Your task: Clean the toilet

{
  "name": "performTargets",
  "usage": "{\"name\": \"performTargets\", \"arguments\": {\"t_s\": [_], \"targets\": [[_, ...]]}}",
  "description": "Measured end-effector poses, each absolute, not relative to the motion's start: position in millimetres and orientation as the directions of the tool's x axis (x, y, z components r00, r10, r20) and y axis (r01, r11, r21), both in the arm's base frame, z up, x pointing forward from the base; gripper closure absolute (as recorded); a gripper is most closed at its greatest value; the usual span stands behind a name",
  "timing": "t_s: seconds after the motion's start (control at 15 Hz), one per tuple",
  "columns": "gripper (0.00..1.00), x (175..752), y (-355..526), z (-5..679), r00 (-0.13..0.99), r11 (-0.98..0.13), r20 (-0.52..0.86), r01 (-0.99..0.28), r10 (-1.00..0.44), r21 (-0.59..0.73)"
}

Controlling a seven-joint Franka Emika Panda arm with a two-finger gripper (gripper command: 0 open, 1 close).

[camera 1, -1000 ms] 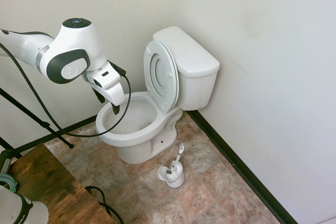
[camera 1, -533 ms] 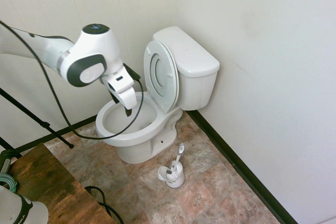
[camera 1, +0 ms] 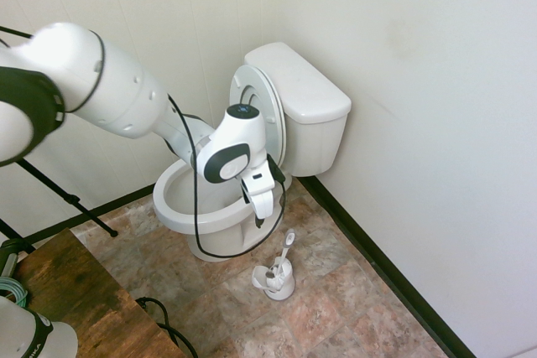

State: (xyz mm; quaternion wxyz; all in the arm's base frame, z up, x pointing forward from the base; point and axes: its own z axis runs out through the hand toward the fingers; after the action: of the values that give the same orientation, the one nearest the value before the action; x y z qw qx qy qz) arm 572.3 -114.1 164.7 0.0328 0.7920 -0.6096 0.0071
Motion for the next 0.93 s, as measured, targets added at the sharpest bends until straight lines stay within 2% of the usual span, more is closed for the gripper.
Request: {"name": "performTargets", "arguments": {"t_s": [0.07,0.33,0.6,0.93], "targets": [[0.0,593,-114,131,0.233,-0.231,0.039,-0.972,-0.972,0.042],[0.0,610,-123,119,0.165,-0.164,0.026,-0.986,-0.986,0.018],[0.0,633,-147,91,0.045,-0.044,0.067,-0.999,-0.997,0.01],[0.0,649,-167,38,-0.032,0.038,0.095,-0.997,-0.995,0.062]]}}
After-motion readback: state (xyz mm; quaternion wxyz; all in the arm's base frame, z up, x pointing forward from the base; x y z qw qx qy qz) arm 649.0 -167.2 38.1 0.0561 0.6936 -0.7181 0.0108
